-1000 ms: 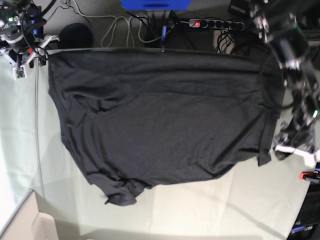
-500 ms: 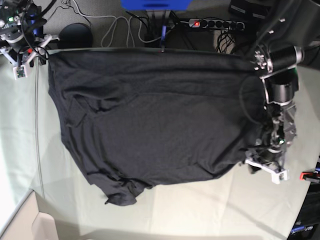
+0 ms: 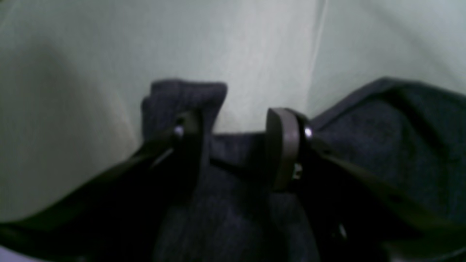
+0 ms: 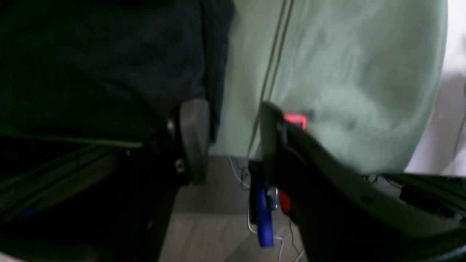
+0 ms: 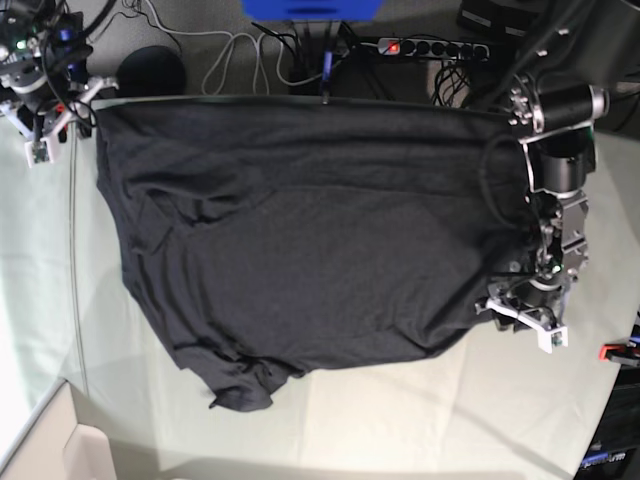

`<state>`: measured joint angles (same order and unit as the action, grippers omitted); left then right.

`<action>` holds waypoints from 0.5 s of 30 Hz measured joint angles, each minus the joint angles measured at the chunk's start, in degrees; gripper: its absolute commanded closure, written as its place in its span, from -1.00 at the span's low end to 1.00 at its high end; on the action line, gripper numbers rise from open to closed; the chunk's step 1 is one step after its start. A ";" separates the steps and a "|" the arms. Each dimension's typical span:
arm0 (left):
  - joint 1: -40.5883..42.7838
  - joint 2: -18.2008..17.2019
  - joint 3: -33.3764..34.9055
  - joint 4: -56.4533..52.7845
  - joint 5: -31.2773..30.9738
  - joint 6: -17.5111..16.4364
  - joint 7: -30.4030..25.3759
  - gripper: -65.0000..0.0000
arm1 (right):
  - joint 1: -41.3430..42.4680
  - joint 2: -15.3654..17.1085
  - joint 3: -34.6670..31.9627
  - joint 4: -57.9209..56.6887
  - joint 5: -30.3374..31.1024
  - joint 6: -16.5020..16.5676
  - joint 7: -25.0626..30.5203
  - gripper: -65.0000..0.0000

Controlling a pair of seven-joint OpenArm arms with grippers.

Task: Layout the t-shirt on the table in an organized manner, then fold the t-shirt properly
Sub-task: 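Grasp the shirt side with the left gripper and the right gripper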

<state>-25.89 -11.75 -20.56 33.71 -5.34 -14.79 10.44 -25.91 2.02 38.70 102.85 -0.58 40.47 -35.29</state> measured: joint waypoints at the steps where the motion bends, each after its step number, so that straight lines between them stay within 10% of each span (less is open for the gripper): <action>1: -0.04 -0.02 0.00 0.00 0.00 -0.02 0.00 0.14 | 0.02 0.00 0.00 0.00 -0.02 0.00 -0.02 0.26; 15: 2.62 -3.21 -0.35 0.13 -0.42 -0.22 0.02 0.14 | 2.08 0.04 0.02 0.00 0.15 0.00 0.24 0.25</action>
<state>-23.27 -14.96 -20.91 33.85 -5.76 -15.00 10.46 -23.83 2.07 38.72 102.85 -0.43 40.47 -35.05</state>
